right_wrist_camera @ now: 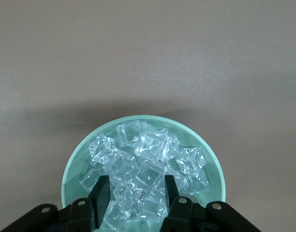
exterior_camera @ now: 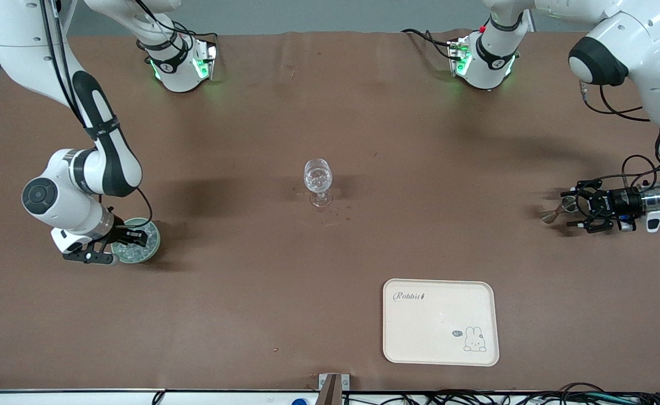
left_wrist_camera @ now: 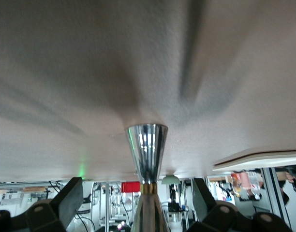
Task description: Pour wine and add ice with both arms
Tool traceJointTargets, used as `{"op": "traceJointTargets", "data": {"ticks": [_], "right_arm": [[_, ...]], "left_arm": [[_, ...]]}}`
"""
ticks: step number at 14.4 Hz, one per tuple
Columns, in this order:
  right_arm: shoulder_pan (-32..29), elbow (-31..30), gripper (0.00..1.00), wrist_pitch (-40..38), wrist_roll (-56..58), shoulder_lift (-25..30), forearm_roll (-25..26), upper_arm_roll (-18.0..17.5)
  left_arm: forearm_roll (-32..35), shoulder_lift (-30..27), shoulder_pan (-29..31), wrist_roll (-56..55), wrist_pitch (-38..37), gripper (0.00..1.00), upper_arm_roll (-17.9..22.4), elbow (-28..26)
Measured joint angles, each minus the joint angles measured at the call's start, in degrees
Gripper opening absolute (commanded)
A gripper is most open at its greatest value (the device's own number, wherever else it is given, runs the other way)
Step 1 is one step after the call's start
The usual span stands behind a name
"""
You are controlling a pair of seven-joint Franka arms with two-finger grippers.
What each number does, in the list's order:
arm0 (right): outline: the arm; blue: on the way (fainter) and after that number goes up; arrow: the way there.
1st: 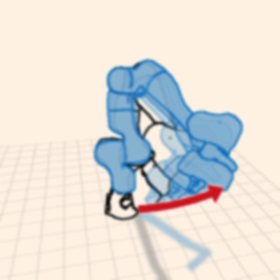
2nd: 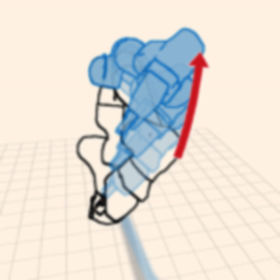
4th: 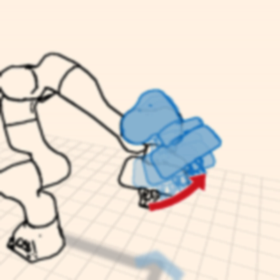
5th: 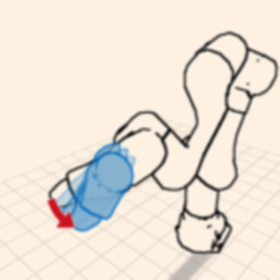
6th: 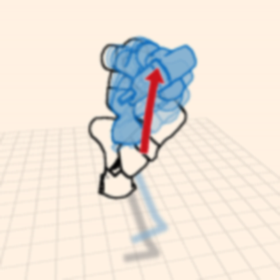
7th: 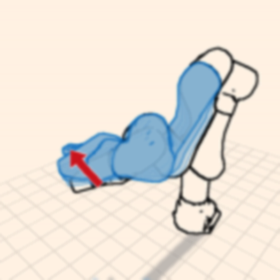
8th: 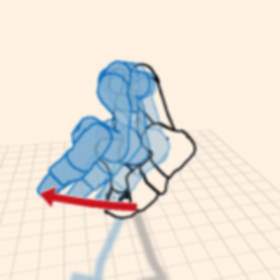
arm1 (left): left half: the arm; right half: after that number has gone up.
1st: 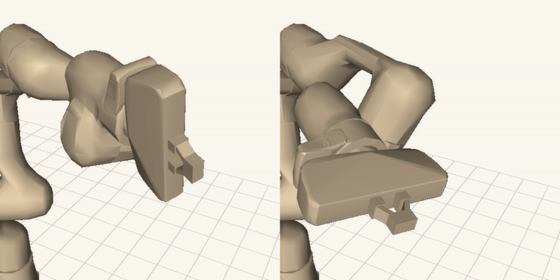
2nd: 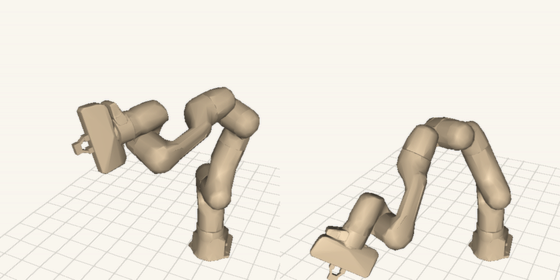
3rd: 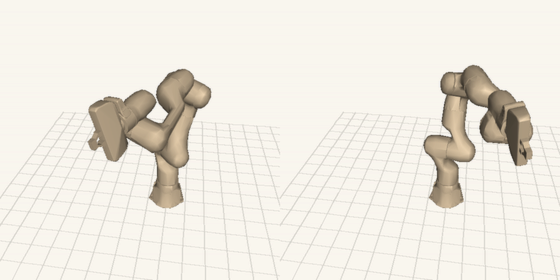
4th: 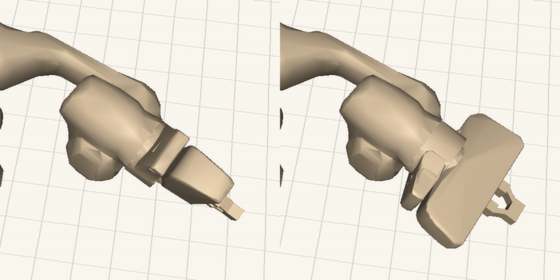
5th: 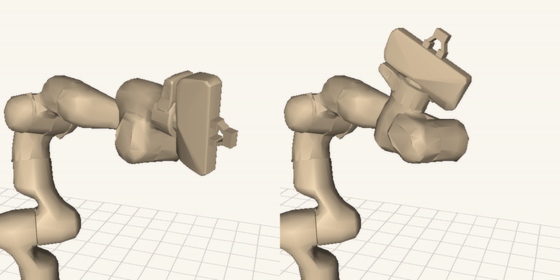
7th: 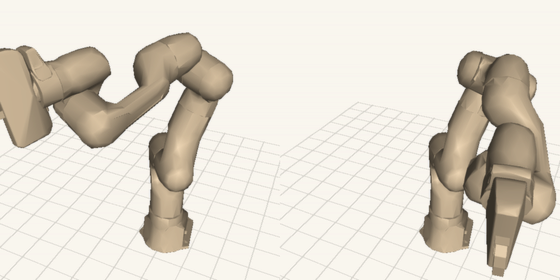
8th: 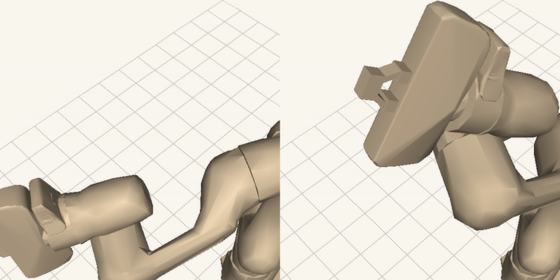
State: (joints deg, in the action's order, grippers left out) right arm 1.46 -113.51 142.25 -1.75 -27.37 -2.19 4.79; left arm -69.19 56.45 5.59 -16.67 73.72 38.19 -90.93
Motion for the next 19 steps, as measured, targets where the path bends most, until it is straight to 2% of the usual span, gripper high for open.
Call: {"op": "traceJointTargets", "data": {"ticks": [3, 5, 8, 9, 10, 12, 16, 19], "right_arm": [[0.1, 0.0, 0.47, -0.1, -0.1, -0.1, 0.0, -0.1], [0.1, 0.0, 0.39, -0.1, -0.1, -0.1, 0.0, -0.1], [0.1, 0.0, 0.24, -0.2, -0.3, -0.1, 0.0, -0.1], [0.1, 0.0, 0.20, -0.2, -0.5, -0.1, 0.0, -0.2], [0.1, 0.0, 0.18, -0.3, -0.7, -0.1, 0.0, -0.2], [0.1, 0.1, 0.13, -0.5, -1.2, -0.1, 0.0, -0.2], [0.1, 0.6, 0.07, -2.0, -1.9, -0.1, 0.0, -0.2], [0.3, 3.9, 0.03, -7.4, -3.3, -0.1, 0.0, -0.2]], "left_arm": [[-2.9, 1.1, 0.1, 0.0, -2.1, 0.98, -0.1, -0.5], [-4.3, 1.4, 0.1, -0.3, -3.1, 0.82, -0.1, -0.6], [-6.0, 1.5, 0.1, -2.5, -3.4, 0.46, -0.1, -0.6], [-6.4, 1.5, 0.1, -2.7, -3.5, 0.32, -0.1, -0.6], [-6.8, 1.5, 0.2, -2.9, -3.6, 0.25, -0.1, -0.6], [-7.6, 1.7, 0.6, -3.1, -4.4, 0.01, -0.1, -0.7], [-8.5, 2.1, 1.7, -3.1, -6.7, 0.00, -0.1, -0.7], [-8.9, 1.4, 3.0, -4.6, -11.3, 0.00, 0.1, -0.1]]}}
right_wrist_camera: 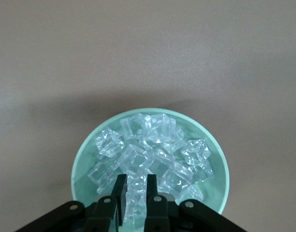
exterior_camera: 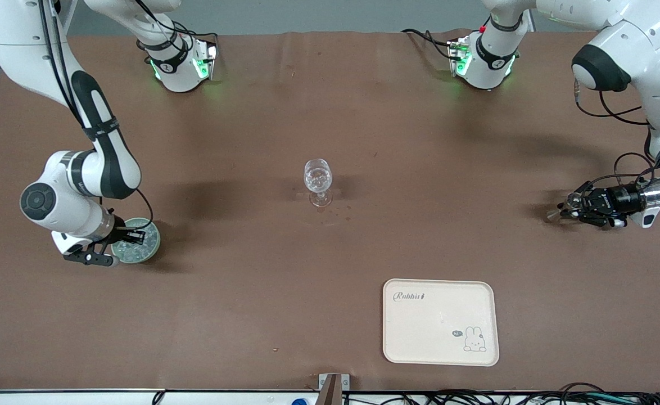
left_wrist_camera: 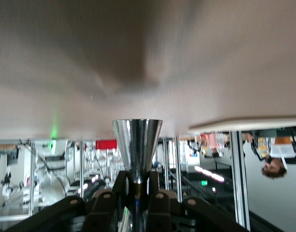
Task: Pour wine and add ice with both arms
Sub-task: 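Lift the ice cube with the right gripper while the left gripper advances the jigger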
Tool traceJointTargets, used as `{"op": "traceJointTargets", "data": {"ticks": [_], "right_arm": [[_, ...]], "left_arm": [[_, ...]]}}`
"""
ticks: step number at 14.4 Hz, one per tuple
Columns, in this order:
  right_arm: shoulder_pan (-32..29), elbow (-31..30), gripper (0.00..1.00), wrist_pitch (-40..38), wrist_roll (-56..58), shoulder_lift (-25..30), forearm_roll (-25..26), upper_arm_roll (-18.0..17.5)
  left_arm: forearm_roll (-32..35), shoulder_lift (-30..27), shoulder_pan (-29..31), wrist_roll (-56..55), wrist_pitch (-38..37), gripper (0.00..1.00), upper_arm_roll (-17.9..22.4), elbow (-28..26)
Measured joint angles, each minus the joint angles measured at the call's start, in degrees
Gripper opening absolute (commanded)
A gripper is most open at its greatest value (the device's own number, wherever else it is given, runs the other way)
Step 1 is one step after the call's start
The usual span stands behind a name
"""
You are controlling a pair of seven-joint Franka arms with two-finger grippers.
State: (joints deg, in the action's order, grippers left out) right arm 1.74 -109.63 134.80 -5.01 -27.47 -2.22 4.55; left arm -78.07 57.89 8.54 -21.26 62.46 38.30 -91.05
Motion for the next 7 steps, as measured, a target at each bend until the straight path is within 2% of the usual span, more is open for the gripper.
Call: {"op": "traceJointTargets", "data": {"ticks": [3, 7], "right_arm": [[0.0, 5.0, 0.00, -7.0, -0.7, 0.3, 0.0, 0.0], [-0.2, 8.1, 0.00, -10.9, -1.0, 5.3, 0.0, 0.4]], "left_arm": [[0.3, -4.2, 0.0, -3.5, -2.9, 0.00, -1.1, 0.8], [2.3, -12.8, -0.4, -11.1, -2.9, 0.00, -7.5, 1.0]]}}
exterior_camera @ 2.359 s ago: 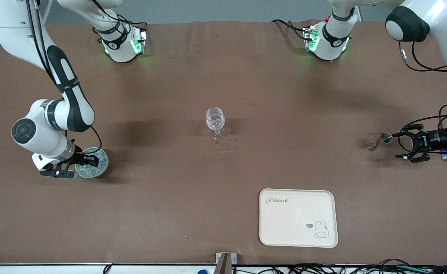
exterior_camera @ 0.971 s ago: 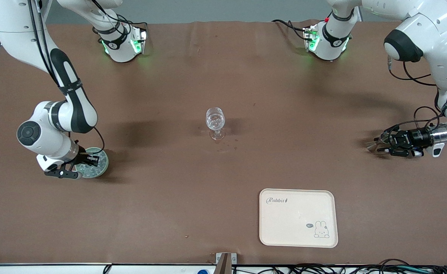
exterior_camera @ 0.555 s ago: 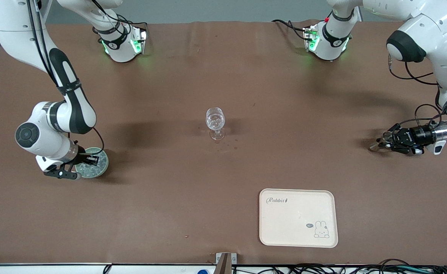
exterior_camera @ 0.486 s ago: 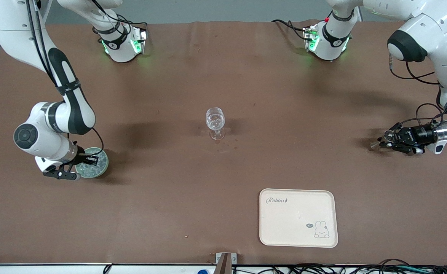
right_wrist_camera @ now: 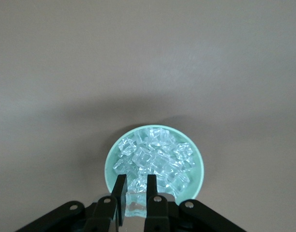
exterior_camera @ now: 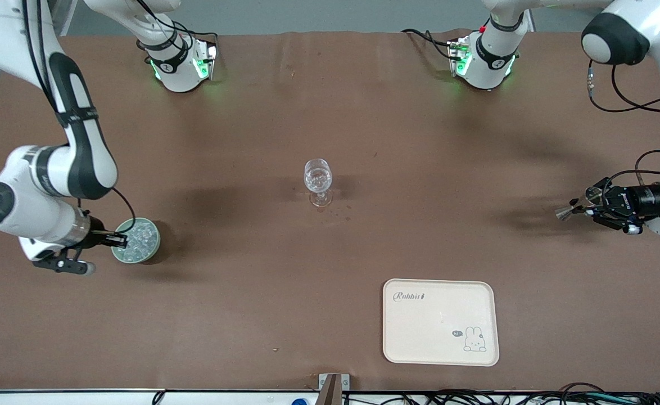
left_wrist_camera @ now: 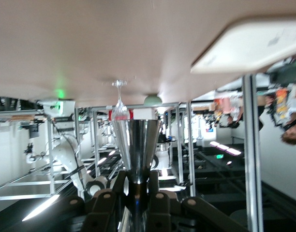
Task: Pour wine and add ice with both arms
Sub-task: 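Lift the ice cube with the right gripper while the left gripper advances the jigger, then carry the silver jigger over the wine glass with the left gripper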
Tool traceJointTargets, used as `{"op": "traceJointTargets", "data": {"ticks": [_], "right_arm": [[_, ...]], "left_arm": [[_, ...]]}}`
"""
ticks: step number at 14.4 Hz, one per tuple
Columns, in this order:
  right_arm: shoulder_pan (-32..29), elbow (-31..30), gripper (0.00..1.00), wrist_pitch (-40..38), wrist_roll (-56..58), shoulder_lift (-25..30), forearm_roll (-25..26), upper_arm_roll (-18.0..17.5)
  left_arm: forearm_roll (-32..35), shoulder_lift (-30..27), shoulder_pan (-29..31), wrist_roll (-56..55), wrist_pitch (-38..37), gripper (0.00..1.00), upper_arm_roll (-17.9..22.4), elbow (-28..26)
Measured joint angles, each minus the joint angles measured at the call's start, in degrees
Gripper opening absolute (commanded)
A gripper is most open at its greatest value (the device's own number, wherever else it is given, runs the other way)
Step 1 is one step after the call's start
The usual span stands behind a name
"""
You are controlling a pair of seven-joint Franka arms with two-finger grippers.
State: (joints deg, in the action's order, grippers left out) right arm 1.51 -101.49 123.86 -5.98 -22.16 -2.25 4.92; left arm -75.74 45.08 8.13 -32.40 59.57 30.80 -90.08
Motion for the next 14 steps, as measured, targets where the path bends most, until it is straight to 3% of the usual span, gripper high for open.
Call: {"op": "traceJointTargets", "data": {"ticks": [2, 5, 9, 12, 14], "right_arm": [[-0.2, 1.6, 0.00, -2.7, 0.0, 4.3, 0.0, 0.2], [-1.2, 6.9, 0.00, -10.6, 0.0, 9.4, 0.0, 0.3], [-3.2, 18.1, 0.00, -25.5, 0.0, 11.6, 0.0, 0.3], [-5.3, 23.8, 0.00, -34.8, 0.1, 12.7, 0.0, 0.1], [-5.9, 24.5, 0.00, -37.2, 0.2, 14.8, 0.0, 0.1]], "left_arm": [[1.0, -2.9, -0.1, -0.7, 0.7, 0.00, -3.2, -1.0], [1.6, -8.5, 0.0, -0.7, 6.2, 0.00, -8.7, -7.5], [4.5, -18.5, 0.0, -3.2, 20.5, 0.00, -22.1, -17.3], [5.9, -23.1, -0.4, -10.5, 30.6, 0.00, -32.6, -19.9], [6.2, -24.1, -0.6, -14.4, 37.5, 0.00, -38.8, -20.1]]}}
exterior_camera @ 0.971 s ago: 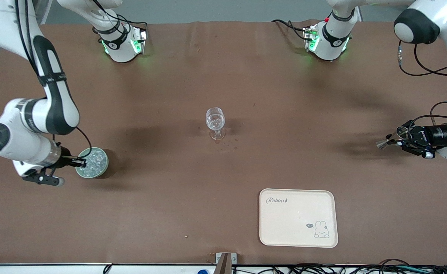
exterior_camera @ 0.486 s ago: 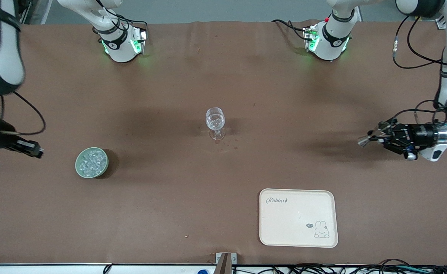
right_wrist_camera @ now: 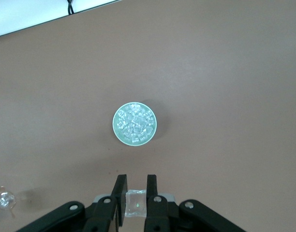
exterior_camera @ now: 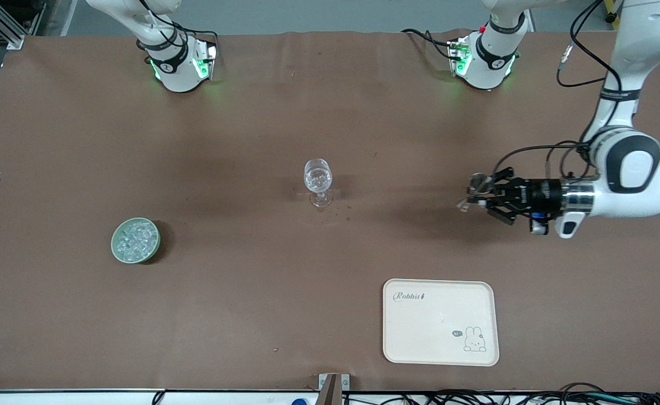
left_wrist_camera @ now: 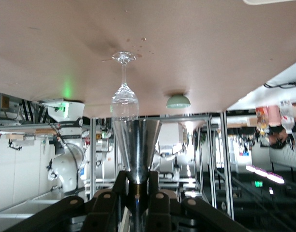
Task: Pour wine and add ice with both arms
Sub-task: 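Carry the silver jigger over the wine glass with the left gripper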
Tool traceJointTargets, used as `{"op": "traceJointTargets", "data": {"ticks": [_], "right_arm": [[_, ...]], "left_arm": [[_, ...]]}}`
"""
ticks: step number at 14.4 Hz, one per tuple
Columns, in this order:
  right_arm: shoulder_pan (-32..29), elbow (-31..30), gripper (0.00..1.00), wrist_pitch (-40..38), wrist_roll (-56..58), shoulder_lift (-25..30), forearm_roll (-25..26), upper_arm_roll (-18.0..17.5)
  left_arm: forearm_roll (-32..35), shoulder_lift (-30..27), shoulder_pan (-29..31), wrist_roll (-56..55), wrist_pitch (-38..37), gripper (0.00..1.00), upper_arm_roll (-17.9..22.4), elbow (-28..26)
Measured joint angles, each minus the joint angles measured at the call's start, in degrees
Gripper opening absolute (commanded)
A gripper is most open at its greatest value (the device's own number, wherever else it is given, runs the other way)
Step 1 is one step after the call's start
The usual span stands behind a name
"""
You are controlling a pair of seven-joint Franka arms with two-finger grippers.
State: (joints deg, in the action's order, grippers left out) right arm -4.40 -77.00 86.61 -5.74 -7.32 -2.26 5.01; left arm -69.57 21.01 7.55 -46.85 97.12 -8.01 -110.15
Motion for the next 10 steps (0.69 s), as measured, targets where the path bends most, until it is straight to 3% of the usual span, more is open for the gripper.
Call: {"op": "traceJointTargets", "data": {"ticks": [6, 10], "right_arm": [[0.0, -1.0, 0.00, -1.7, 0.0, 1.3, 0.0, -0.7], [0.0, -2.2, 0.00, -1.5, 0.0, 1.4, 0.0, -0.7]], "left_arm": [[0.1, 0.1, -0.2, -5.4, 16.1, 0.00, -13.5, -0.6], [0.1, 0.8, -1.3, -10.2, 21.9, 0.01, -17.2, 0.6]]}}
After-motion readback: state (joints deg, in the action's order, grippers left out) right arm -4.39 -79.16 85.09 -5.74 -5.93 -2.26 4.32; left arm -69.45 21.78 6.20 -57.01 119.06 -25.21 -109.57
